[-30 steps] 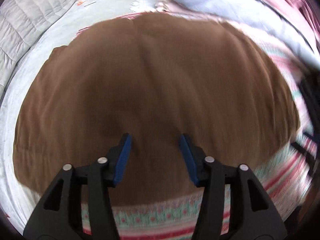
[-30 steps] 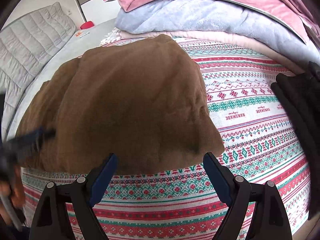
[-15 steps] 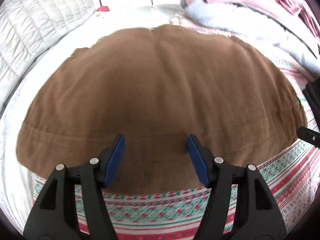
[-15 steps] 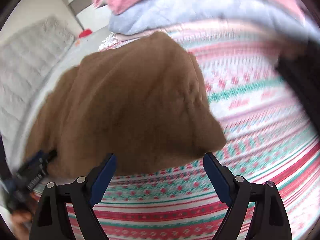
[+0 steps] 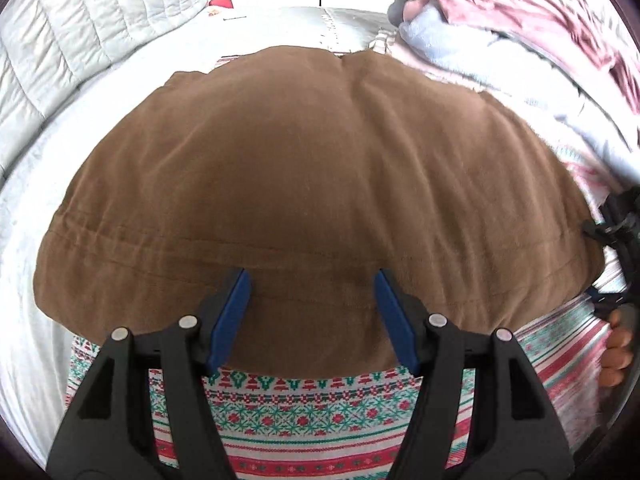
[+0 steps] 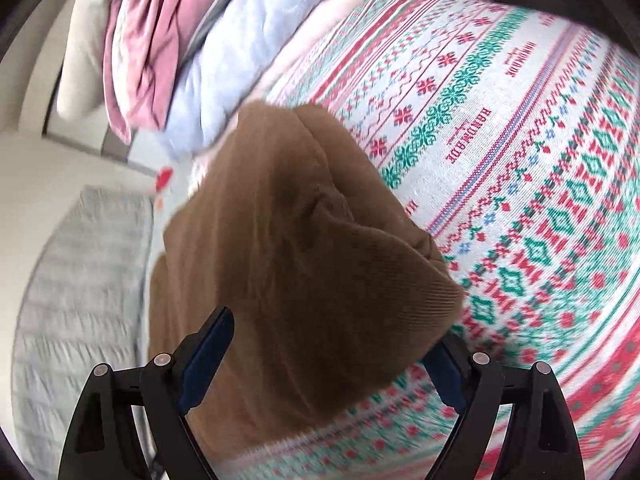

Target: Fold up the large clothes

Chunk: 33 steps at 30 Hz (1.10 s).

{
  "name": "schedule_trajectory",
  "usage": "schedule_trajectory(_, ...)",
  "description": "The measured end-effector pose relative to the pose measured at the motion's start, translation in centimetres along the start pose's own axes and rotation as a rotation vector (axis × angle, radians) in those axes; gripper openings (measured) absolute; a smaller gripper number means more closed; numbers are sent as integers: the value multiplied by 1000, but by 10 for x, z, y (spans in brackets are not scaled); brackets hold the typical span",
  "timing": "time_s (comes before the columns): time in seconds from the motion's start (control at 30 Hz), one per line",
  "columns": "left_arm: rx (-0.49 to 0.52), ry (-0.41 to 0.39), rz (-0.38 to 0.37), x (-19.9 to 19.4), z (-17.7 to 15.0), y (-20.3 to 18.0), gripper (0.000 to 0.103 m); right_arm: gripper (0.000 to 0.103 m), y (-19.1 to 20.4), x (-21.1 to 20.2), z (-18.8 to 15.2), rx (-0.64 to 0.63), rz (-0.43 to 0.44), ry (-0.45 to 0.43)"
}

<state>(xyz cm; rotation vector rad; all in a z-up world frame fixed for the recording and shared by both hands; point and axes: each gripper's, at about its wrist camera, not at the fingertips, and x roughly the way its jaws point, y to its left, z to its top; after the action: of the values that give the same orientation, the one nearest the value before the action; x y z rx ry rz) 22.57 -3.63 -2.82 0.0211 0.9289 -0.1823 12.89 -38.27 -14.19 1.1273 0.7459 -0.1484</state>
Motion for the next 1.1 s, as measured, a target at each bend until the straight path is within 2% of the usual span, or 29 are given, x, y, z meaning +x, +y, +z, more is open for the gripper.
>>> schedule_trajectory(0.1,-53,4,-19,-1,3,14,66,90,9,3,-10,8,-10,-71)
schedule_trajectory(0.17,-79,-2,-33,-3,3,21,66,85,15,1,-15,19,-14,-120)
schedule_trajectory(0.23,-85,-29,-78,-8,2,21,66,76,22,-6,-23,27,3,-152)
schedule_trajectory(0.37,20,-28,-118,-5,-1,-17,66,75,21,-17,-28,47,33,-187)
schedule_trajectory(0.43,113,-40,-81,-2,-3,-43,66,75,16,-15,-31,75,16,-176)
schedule_trajectory(0.5,171,-13,-29,9,-6,-55,66,75,4,-7,-37,116,7,-147)
schedule_trajectory(0.53,185,3,1,18,-9,-59,66,75,4,-7,-40,107,16,-149)
schedule_trajectory(0.7,209,-7,60,25,-12,-68,67,75,28,-10,-42,-9,10,-175)
schedule_trajectory(0.77,207,-11,60,27,-13,-71,67,58,39,-13,-38,-50,2,-190)
schedule_trajectory(0.8,208,-13,57,26,-14,-67,67,42,45,-14,-37,-76,-9,-197)
schedule_trajectory(0.83,213,-17,52,25,-15,-67,66,35,55,-19,-36,-126,-17,-209)
schedule_trajectory(0.9,207,-15,23,20,-15,-63,66,31,66,-24,-35,-191,-29,-220)
schedule_trajectory(0.93,182,-2,-19,17,-10,-55,66,28,71,-23,-33,-202,-39,-219)
schedule_trajectory(1.03,67,24,-116,4,0,-23,67,24,60,-19,-25,-151,-66,-188)
schedule_trajectory(1.1,-34,14,-57,-6,7,12,67,23,53,-14,-25,-141,-73,-179)
